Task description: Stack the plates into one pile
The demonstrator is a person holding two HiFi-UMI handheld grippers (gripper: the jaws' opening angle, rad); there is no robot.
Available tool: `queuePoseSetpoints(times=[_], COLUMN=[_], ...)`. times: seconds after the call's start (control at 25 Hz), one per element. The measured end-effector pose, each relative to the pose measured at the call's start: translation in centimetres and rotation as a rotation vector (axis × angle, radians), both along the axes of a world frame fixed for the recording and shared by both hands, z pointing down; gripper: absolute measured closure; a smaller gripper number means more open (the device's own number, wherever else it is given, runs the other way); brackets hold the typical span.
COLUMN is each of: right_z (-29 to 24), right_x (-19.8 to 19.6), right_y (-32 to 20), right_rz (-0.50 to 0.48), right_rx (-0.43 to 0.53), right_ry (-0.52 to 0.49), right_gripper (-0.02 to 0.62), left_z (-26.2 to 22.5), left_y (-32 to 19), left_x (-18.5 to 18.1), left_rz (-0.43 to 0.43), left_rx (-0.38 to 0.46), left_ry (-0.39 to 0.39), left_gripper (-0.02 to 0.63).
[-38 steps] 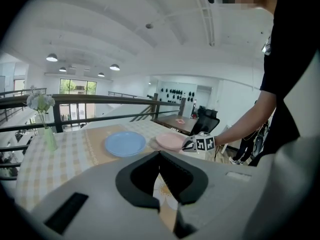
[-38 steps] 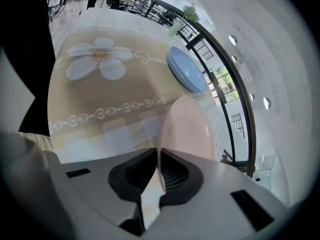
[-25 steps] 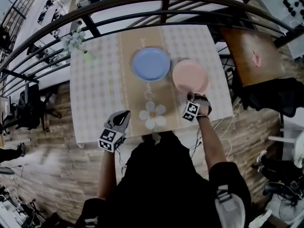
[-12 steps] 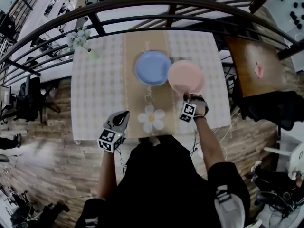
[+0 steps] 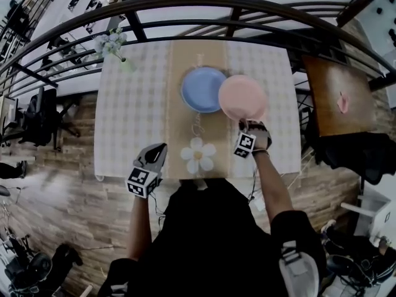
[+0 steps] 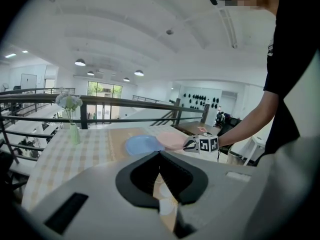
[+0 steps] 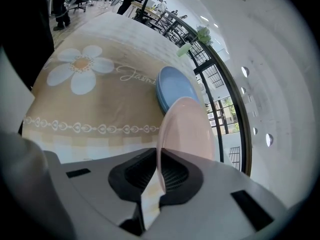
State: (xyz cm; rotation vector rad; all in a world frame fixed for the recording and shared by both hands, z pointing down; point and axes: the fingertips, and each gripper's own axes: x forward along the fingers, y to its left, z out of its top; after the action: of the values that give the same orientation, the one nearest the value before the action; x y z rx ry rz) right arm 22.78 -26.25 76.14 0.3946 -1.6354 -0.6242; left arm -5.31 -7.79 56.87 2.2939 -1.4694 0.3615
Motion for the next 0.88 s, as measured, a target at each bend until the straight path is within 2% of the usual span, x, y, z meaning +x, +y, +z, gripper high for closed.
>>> queuePoseSetpoints(times=[0.36,0.88], right_z=[-0.1,-0.1], right_x=[-2.2,-7.7], right_y=[-1.1,-1.8], right_rz=[-0.083,-0.207], right_rx=[0.032,0.036], right_ry=[-0.007,-0.039], right_gripper=[0.574,0.574], left_z=[0.3,0.2], left_y=[0.2,1.4], left_x=[0.9,-1.5], left_rz=[-0.021,-0.127], left_rx=[-0.001,-0.012], left_ry=[0.001,-0.013], left_gripper=[0.604,0.604])
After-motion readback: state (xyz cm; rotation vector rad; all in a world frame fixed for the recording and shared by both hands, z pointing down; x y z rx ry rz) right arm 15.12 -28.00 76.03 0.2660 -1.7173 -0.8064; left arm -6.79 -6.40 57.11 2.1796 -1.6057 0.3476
